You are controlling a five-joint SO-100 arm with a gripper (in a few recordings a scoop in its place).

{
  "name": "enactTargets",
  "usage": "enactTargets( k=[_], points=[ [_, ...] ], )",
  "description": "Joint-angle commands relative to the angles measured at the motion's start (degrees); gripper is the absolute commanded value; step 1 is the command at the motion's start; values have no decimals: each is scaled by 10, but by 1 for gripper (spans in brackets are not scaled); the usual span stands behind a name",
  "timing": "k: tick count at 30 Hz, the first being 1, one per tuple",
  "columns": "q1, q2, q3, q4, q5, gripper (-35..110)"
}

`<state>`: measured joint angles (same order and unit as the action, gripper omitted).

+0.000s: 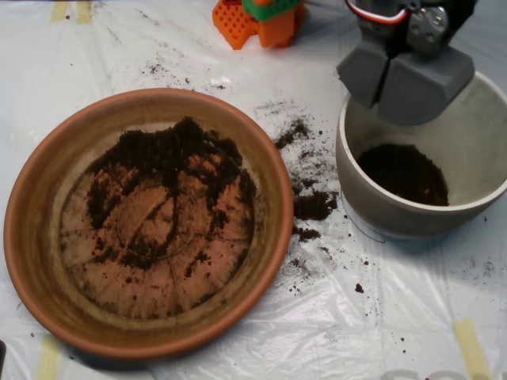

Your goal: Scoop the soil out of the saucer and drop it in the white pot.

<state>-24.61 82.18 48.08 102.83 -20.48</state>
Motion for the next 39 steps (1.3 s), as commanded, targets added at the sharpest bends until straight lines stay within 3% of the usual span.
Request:
enactTargets(
  k=[1, 4, 16, 25, 33, 39],
  points=[
    [-22, 9, -44, 5, 4, 32],
    [-19, 4, -25, 5, 9, 49],
    [25, 69, -3, 4, 58, 47],
    [213, 150, 43, 4, 115, 45],
    [452, 233, 316, -144, 105, 38],
    [526, 207, 483, -271, 59, 47]
  ],
)
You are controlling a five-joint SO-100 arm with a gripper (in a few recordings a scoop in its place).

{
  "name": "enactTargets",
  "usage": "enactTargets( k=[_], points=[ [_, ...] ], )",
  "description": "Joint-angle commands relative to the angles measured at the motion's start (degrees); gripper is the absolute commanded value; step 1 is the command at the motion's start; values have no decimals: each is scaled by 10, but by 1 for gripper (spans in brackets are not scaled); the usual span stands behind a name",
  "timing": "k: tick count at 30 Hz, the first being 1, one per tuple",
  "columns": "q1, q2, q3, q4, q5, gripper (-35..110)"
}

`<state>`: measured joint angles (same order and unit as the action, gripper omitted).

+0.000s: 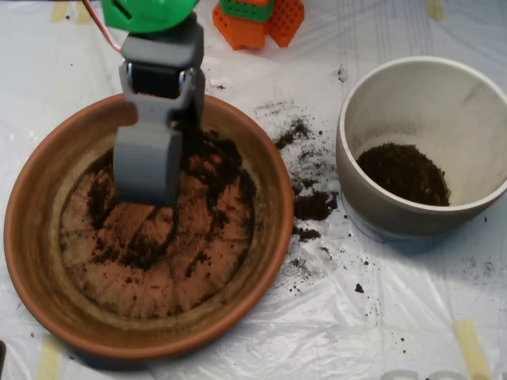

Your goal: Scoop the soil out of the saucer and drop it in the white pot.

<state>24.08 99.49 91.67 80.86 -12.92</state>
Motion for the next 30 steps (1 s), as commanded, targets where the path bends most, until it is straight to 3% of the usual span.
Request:
enactTargets(
  k=[1, 5, 8, 12, 17, 30],
  points=[
    [49, 31, 65, -67, -18, 46],
    [79, 30, 112, -119, -12, 42],
    [101, 28, 125, -137, 3, 29],
    [120, 8, 140, -151, 4, 46],
    [132, -43, 166, -184, -7, 56],
    [192, -265, -4, -145, 7, 56]
  ],
)
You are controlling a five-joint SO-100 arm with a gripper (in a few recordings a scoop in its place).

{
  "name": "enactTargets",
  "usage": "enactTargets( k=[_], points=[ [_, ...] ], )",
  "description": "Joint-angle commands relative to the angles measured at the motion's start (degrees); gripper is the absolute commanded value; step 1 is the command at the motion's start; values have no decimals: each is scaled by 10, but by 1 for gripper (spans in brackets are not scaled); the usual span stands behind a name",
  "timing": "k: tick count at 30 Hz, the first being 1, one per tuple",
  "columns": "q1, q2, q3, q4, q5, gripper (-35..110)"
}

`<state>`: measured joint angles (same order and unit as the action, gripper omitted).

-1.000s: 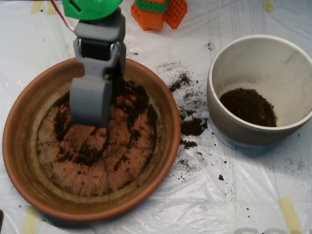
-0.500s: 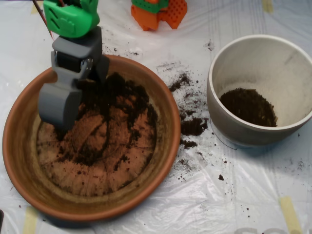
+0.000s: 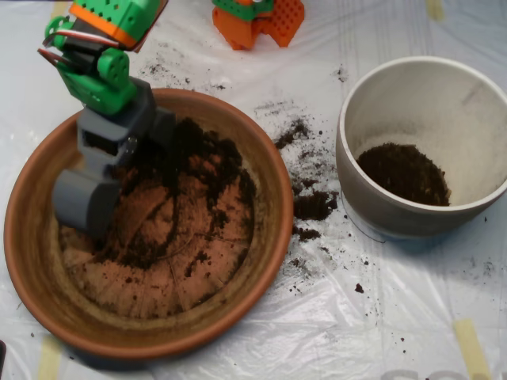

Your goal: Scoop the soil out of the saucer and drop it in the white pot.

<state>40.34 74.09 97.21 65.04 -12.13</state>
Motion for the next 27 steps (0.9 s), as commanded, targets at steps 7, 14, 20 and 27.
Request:
enactTargets(
  k=[7, 14, 20, 27],
  points=[
    [46, -115, -185, 77, 4, 44],
    [40, -112, -171, 84, -8, 23],
    [20, -6, -31, 26, -14, 21],
    [-25, 85, 86, -17, 7, 21]
  ],
)
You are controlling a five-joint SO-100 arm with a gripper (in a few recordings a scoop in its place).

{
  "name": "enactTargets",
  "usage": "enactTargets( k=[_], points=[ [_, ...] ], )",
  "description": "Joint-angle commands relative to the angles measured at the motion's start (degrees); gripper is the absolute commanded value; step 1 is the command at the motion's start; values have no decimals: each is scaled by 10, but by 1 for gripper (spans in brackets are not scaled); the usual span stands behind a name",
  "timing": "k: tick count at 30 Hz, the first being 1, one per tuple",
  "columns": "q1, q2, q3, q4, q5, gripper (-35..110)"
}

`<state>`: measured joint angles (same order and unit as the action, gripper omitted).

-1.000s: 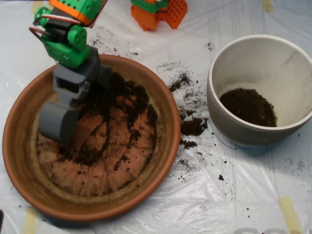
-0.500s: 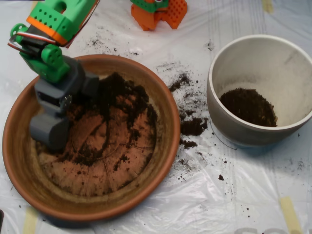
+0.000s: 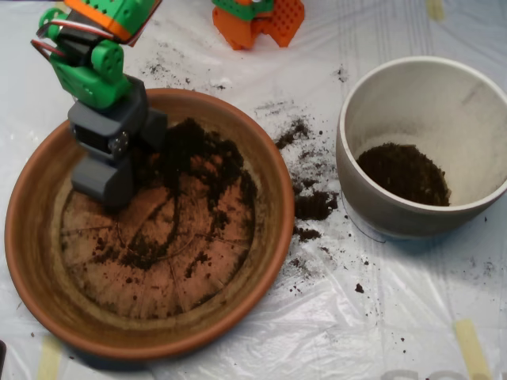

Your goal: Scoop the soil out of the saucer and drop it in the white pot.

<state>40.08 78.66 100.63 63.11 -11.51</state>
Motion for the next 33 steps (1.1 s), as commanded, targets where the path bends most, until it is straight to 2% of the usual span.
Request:
enactTargets(
  k=[1, 5, 16, 26, 33],
  points=[
    [-29, 44, 60, -1, 6, 21],
    [-61, 59, 83, -11, 21, 21],
    [-108, 36, 47, 17, 33, 0],
    [-127, 34, -86, 127, 31, -1],
    [-190, 30, -288, 267, 66, -1]
  ],
)
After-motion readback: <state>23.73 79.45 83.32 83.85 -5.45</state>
